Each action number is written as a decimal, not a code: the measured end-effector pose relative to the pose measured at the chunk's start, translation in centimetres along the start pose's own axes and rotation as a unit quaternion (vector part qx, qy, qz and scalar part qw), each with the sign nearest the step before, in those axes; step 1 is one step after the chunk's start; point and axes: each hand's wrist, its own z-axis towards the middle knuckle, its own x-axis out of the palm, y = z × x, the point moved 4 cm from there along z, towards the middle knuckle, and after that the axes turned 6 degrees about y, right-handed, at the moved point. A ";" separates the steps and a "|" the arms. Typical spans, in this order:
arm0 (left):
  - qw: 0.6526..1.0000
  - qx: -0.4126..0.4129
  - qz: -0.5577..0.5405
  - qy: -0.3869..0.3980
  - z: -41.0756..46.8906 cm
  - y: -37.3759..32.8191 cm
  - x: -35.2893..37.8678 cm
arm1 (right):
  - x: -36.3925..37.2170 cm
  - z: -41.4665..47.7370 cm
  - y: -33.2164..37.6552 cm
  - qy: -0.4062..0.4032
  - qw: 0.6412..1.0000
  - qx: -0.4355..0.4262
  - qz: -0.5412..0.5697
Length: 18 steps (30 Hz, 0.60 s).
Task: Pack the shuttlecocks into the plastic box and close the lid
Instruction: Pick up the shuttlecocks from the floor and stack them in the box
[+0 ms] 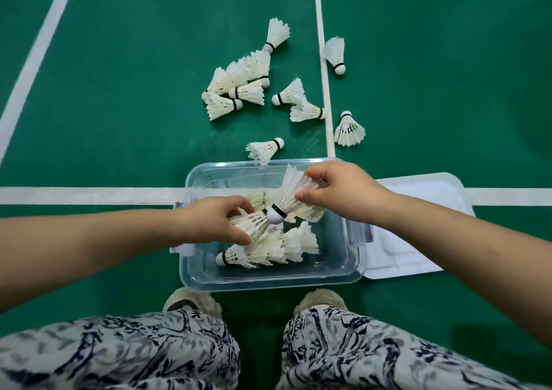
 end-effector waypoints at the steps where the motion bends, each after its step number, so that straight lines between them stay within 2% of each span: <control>1: 1.000 -0.007 0.012 0.003 0.4 0.2 0.4 | -0.1 0.2 -0.1 -0.006 1.000 0.000 0.009; 5: 0.998 -0.003 0.066 -0.002 2.5 -0.2 1.2 | -0.1 1.2 -0.6 -0.009 0.998 -0.008 0.065; 10: 0.998 0.041 0.039 -0.018 5.1 -1.9 1.5 | -0.2 2.1 -0.7 -0.017 0.989 -0.018 0.145; 15: 0.988 0.100 0.119 -0.022 6.6 -3.0 2.8 | -0.8 2.8 -1.2 -0.028 0.980 -0.017 0.197; 18: 0.978 0.108 0.177 -0.019 7.2 -3.7 3.7 | -0.6 3.1 -1.2 -0.021 0.978 -0.012 0.208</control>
